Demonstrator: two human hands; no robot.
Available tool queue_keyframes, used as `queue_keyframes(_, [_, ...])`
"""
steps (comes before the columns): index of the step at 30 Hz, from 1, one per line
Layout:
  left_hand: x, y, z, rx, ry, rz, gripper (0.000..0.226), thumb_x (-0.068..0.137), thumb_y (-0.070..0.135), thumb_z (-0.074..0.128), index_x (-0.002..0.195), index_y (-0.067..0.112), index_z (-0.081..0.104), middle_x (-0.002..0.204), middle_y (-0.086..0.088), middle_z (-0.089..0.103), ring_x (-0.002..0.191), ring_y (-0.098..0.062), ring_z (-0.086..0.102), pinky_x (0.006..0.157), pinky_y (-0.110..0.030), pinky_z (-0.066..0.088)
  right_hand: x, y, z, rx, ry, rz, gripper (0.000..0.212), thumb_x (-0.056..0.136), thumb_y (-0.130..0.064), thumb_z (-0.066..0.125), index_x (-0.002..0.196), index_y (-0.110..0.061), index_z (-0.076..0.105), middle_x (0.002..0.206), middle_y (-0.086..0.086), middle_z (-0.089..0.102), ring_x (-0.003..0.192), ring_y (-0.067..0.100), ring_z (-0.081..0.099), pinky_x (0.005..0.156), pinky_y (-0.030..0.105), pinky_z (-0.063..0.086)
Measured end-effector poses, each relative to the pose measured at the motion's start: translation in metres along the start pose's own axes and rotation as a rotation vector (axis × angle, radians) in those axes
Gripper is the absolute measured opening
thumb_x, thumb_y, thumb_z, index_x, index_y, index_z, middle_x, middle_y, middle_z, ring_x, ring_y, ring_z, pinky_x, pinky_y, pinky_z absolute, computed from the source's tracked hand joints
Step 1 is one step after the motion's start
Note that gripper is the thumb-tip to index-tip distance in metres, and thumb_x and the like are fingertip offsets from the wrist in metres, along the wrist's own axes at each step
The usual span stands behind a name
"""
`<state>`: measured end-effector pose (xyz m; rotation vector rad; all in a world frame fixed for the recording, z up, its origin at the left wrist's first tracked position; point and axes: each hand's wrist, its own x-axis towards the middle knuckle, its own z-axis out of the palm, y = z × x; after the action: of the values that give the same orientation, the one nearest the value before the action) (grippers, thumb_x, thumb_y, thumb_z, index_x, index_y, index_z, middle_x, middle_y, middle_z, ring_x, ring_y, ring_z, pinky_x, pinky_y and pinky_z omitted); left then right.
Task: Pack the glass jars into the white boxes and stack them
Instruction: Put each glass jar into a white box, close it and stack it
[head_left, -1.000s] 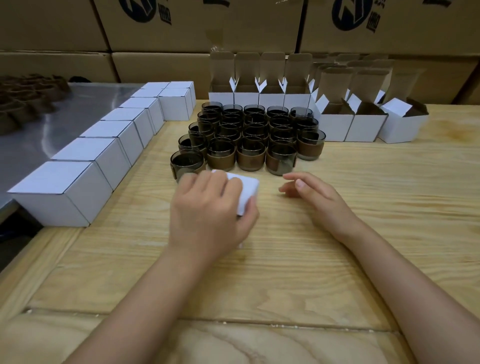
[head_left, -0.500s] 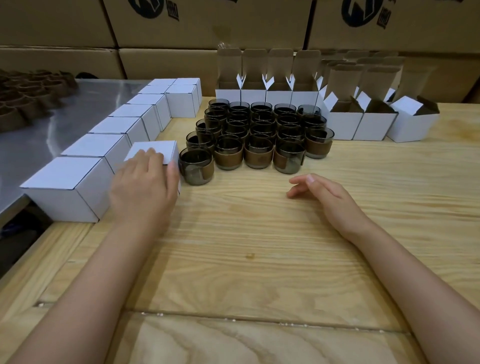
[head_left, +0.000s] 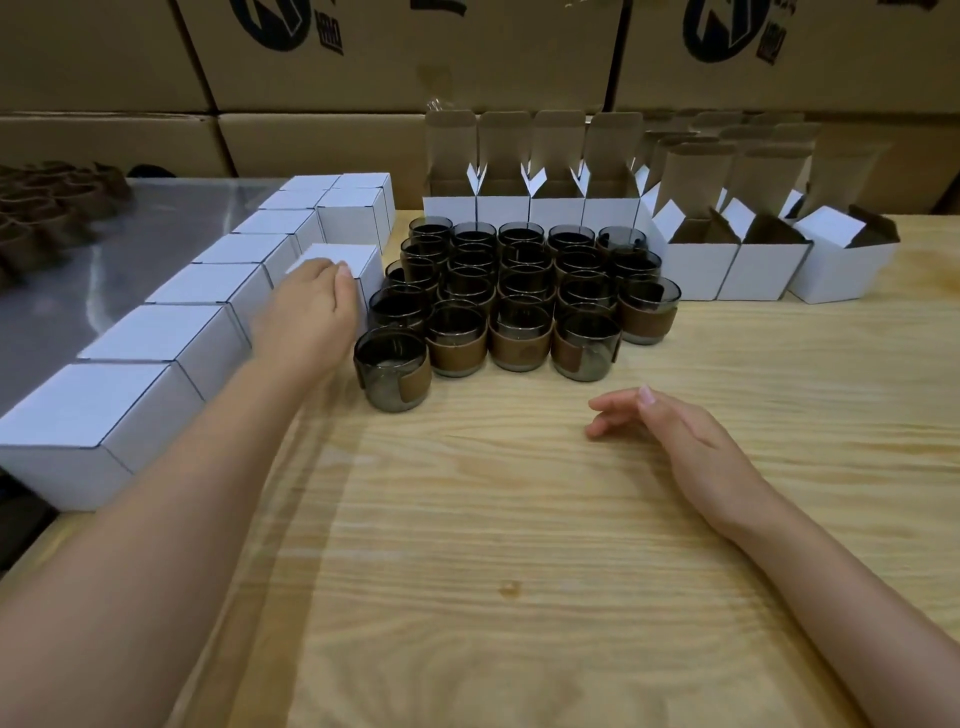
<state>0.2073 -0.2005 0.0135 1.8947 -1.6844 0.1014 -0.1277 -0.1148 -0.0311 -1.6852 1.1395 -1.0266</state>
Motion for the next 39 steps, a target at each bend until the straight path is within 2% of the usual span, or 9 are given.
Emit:
queue_keyframes(9, [0.068,-0.002,0.028,-0.048,-0.176,-0.024,0.048,0.104,0.022,0.017,0.14,-0.003,0.036,0.152,-0.021,0.029,0.142,-0.027,0.021,0.113,-0.041,0.019,-0.001,0.0,-0.001,0.012,0.029,-0.011,0.054,0.091,-0.055,0.031,0.103,-0.019,0.069,0.096,0.001,0.073,0.102,0.01,0.064,0.096,0.024,0.04])
queue_keyframes(18, [0.101,-0.023,0.037,-0.004,-0.216,-0.105,0.037,0.099,0.024,0.023,0.122,0.0,0.039,0.135,-0.019,0.037,0.132,-0.033,0.027,0.106,-0.053,0.029,-0.003,-0.002,-0.001,0.031,0.042,-0.004,0.052,0.095,-0.05,0.03,0.101,-0.018,0.07,0.093,0.0,0.073,0.099,0.008,0.065,0.09,0.012,0.04])
queue_keyframes(24, [0.102,-0.026,0.042,0.049,-0.225,-0.13,0.055,0.103,0.035,0.023,0.145,0.0,0.024,0.156,-0.02,0.015,0.145,-0.033,0.009,0.117,-0.051,0.015,-0.002,0.0,-0.001,0.038,0.036,-0.003,0.048,0.093,-0.047,0.031,0.099,-0.02,0.07,0.092,-0.001,0.073,0.098,0.007,0.065,0.089,0.012,0.041])
queue_keyframes(26, [0.091,-0.012,0.036,0.008,-0.176,-0.168,0.06,0.103,0.041,0.021,0.153,0.008,0.01,0.161,-0.015,-0.001,0.148,-0.03,0.0,0.118,-0.048,0.01,-0.002,0.001,-0.002,0.041,0.036,-0.005,0.046,0.093,-0.046,0.032,0.098,-0.021,0.07,0.092,-0.001,0.073,0.097,0.007,0.065,0.087,0.011,0.042])
queue_keyframes(28, [0.075,0.015,0.02,-0.024,0.007,-0.11,0.056,0.103,0.036,0.025,0.152,0.009,0.017,0.16,-0.014,0.008,0.145,-0.033,0.011,0.114,-0.046,0.019,-0.001,0.0,-0.001,0.037,0.032,-0.01,0.042,0.093,-0.045,0.035,0.098,-0.022,0.07,0.09,-0.002,0.073,0.095,0.006,0.065,0.084,0.009,0.041])
queue_keyframes(30, [0.051,0.055,0.003,-0.089,0.244,0.051,0.047,0.1,0.026,0.033,0.143,0.007,0.036,0.148,-0.016,0.034,0.131,-0.036,0.029,0.105,-0.039,0.028,-0.001,0.0,-0.001,0.021,0.025,-0.018,0.038,0.093,-0.043,0.038,0.097,-0.022,0.07,0.089,-0.004,0.073,0.094,0.005,0.065,0.083,0.008,0.041])
queue_keyframes(32, [0.016,0.101,-0.007,-0.251,0.336,0.215,0.037,0.095,0.02,0.039,0.127,0.008,0.052,0.125,-0.013,0.051,0.116,-0.031,0.042,0.091,-0.029,0.032,-0.001,-0.001,-0.001,0.009,0.024,-0.012,0.036,0.096,-0.043,0.039,0.096,-0.023,0.07,0.089,-0.005,0.073,0.093,0.003,0.065,0.082,0.007,0.041])
queue_keyframes(35, [-0.054,0.163,0.0,-0.536,0.157,0.31,0.026,0.091,0.019,0.042,0.106,0.014,0.063,0.092,0.004,0.06,0.09,-0.017,0.053,0.075,-0.027,0.038,-0.002,-0.006,-0.001,-0.028,0.026,-0.012,0.029,0.099,-0.034,0.042,0.096,-0.025,0.069,0.088,-0.006,0.073,0.092,0.004,0.064,0.083,0.013,0.042])
queue_keyframes(39, [-0.126,0.193,0.033,-0.817,-0.106,-0.034,0.017,0.092,0.012,0.048,0.093,0.02,0.063,0.072,0.006,0.059,0.068,-0.018,0.055,0.066,-0.035,0.049,-0.003,-0.009,-0.001,-0.07,0.068,-0.056,0.031,0.098,-0.009,0.047,0.093,-0.031,0.067,0.088,-0.011,0.072,0.082,0.002,0.064,0.074,0.014,0.045])
